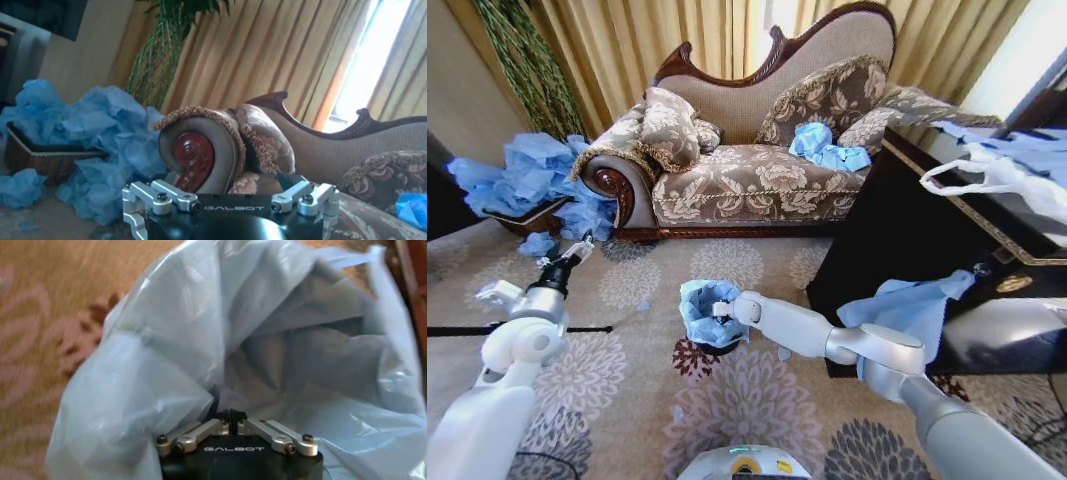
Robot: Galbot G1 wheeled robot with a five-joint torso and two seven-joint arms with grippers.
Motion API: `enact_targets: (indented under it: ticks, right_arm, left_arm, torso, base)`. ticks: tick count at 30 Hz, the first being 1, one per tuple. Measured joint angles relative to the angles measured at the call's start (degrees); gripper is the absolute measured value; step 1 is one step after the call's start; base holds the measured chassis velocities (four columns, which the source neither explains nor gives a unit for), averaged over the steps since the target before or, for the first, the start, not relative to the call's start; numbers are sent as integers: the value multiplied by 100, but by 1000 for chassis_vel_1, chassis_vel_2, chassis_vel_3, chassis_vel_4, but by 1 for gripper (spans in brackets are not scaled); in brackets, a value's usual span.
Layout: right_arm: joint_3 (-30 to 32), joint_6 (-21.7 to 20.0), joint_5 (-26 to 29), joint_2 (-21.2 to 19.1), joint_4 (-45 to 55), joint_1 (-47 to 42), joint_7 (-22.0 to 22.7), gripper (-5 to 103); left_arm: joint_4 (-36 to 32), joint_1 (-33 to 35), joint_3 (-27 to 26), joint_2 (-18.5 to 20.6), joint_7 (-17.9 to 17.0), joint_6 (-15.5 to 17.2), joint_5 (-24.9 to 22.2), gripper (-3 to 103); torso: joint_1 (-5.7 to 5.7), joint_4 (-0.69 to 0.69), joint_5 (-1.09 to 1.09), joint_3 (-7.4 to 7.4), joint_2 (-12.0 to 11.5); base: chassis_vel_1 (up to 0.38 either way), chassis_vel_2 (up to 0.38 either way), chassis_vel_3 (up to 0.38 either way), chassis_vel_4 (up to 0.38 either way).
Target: Place a garbage bag over the trash bin.
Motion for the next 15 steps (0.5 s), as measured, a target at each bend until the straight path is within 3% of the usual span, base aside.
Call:
enact_targets:
  ticks: [5,12,15]
  right_arm:
    - [137,517,-726,321,-586,-100,-169,0]
    - [587,971,-1274,989,-1661,-118,-184,0]
    - [769,1173,-1510,1069,-2250,-100,-188,0]
  left_arm:
    - [-26,2,37,-82,-2,-1,19,100]
    - [-117,68,83,-190,-13,2,69,100]
    - [-160,131,83,-256,-15,3,105,100]
  torso:
    - [0,0,0,0,0]
    - [0,5,0,1,0]
    - [0,1,-1,0,0]
  base:
    - [0,0,0,0]
    - [0,0,0,0]
    - [0,0,0,0]
